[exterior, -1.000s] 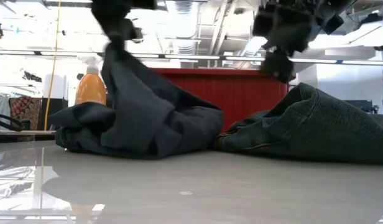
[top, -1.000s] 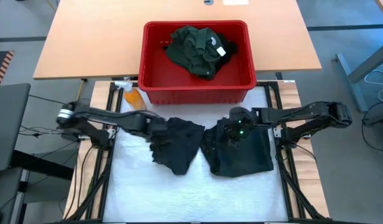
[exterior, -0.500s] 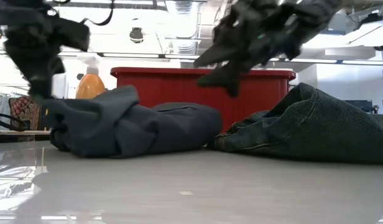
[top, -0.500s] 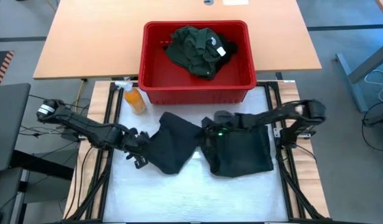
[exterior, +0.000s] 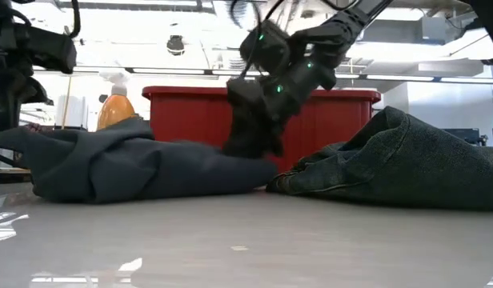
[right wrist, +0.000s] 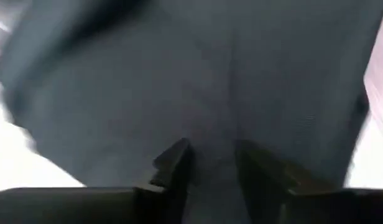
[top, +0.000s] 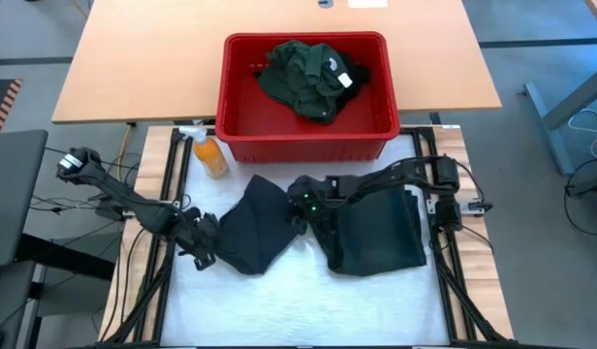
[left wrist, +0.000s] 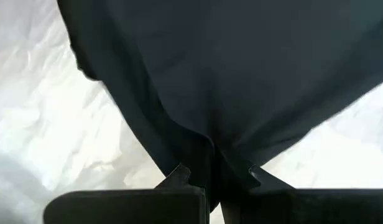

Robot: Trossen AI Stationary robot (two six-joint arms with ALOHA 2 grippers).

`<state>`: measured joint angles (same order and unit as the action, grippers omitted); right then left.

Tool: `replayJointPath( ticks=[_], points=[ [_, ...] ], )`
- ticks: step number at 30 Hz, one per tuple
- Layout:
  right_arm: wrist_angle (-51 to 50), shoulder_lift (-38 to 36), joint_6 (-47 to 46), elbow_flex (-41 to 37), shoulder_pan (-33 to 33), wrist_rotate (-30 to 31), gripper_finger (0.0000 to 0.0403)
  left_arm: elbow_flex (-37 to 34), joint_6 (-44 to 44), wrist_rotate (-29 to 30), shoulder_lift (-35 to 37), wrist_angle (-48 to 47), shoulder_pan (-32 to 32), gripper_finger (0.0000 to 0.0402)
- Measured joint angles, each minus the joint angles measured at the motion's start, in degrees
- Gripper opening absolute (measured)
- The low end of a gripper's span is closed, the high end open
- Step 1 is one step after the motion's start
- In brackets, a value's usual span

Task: Fold laundry
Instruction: Fold the black shorts

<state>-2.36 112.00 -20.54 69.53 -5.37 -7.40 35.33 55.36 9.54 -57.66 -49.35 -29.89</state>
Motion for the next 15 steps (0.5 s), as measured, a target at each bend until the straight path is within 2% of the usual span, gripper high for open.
replayJointPath(
  ticks=[3,8,11,15],
  points=[
    [-4.1,1.8,1.0,1.6,0.0,2.6,0.0099,0.0,3.0,0.5,1.3,-5.5,-0.8,0.0],
    [-4.1,3.4,1.1,1.8,0.0,2.2,0.0023,0.0,7.2,4.6,5.2,-12.2,-2.9,0.0014],
    [-3.7,3.4,1.4,1.8,0.4,2.0,0.0013,0.0,7.1,6.3,8.2,-13.5,-3.1,0.0039],
    [-3.2,3.1,1.6,1.7,0.6,1.8,0.0033,0.0,6.9,8.1,11.9,-17.0,-3.1,0.0077]
  ],
)
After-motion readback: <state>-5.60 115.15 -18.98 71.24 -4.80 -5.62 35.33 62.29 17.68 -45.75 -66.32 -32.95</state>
